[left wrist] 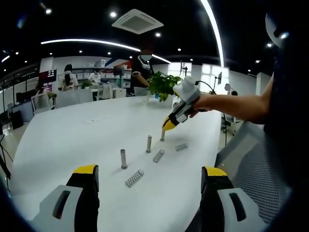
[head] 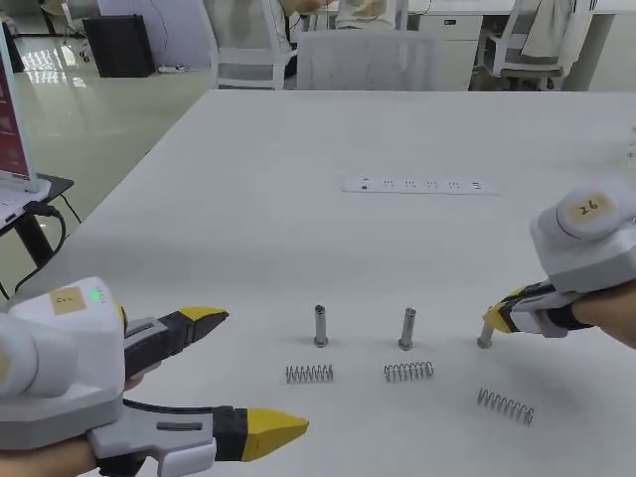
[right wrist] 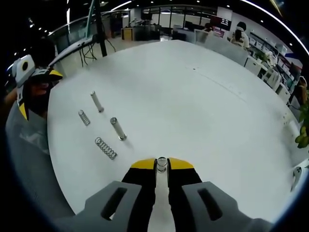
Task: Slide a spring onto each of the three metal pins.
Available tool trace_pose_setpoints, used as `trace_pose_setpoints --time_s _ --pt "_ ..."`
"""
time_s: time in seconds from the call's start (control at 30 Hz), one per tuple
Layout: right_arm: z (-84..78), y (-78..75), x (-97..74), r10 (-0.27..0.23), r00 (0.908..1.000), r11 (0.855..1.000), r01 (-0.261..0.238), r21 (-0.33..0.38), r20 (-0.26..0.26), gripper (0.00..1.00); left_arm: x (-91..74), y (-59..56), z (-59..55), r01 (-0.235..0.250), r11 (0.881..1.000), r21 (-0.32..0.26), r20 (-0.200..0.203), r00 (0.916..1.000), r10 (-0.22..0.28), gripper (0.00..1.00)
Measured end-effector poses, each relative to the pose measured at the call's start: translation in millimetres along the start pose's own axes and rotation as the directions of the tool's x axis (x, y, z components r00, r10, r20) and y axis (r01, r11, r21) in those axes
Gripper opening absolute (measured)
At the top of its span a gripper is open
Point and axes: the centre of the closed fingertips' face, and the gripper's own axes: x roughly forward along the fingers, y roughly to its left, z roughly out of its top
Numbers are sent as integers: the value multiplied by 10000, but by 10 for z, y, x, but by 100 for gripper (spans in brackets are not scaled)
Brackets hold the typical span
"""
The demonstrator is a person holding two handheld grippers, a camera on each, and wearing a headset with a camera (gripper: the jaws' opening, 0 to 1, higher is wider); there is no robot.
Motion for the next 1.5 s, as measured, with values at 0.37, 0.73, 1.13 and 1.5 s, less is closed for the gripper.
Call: trace_pose_setpoints --time_s 0.37,0.73,1.13,1.5 --pt "14 9 8 14 10000 10000 -13 -81 84 8 6 5 -20 5 10000 -49 6 10000 -5 84" --pt "57 -31 -61 -183 9994 9997 188 -179 278 11 20 -5 -16 84 10000 -15 -9 10000 -84 84" --pt "-55 -54 -213 -425 9984 9982 440 -412 361 13 42 -25 -6 178 9998 3 -21 9998 -178 83" --pt "-213 7 -325 -178 9986 9994 194 -301 503 17 67 -45 1 254 9997 15 -66 9997 -254 83"
